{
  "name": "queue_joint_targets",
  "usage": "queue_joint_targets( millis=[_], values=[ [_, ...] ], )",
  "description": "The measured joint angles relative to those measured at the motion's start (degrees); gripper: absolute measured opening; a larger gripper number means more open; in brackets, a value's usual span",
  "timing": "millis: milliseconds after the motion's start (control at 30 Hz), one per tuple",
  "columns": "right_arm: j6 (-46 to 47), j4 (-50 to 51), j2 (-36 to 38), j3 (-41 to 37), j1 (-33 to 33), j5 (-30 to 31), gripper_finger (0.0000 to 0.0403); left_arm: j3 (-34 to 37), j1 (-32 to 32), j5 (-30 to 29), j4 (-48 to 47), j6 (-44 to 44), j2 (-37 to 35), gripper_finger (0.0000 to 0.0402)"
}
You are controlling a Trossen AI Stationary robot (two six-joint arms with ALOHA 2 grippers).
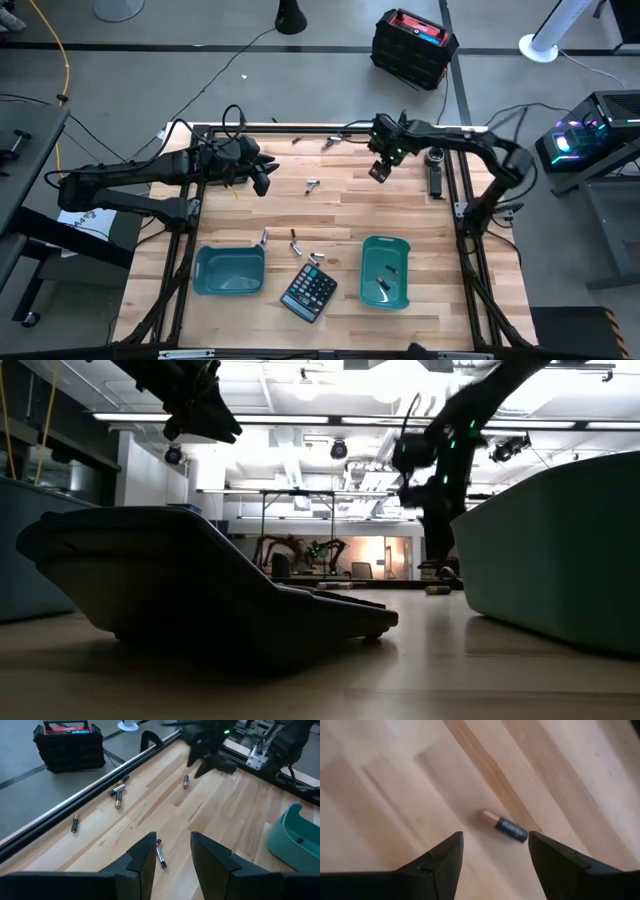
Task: Sort batteries
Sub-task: Put the black battery into the dark green bin
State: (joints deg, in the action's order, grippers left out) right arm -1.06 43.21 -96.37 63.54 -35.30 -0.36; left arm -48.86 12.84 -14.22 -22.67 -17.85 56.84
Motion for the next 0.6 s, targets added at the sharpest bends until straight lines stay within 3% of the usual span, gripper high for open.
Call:
queue_joint_targets(
  millis=[233,367,467,600],
  values=[
    [-17.9,0.3,-5.9,1.6,-0.7,-1.2,0.0217,0.0,0.0,0.0,0.0,0.0,0.0,0.0116],
    [-26.3,1.0,-7.6,1.3,0.5,3.9,0.0217,0.0,0.0,0.0,0.0,0.0,0.0,0.0116],
    [-29.3,-1.4,-9.4,1.2,0.6,7.7,0.0217,0.0,0.0,0.0,0.0,0.0,0.0,0.0116],
    [-29.6,-1.5,-12.2,1.5,0.4,8.0,0.0204,0.0,0.0,0.0,-0.2,-0.1,0.0,0.0116]
  ],
)
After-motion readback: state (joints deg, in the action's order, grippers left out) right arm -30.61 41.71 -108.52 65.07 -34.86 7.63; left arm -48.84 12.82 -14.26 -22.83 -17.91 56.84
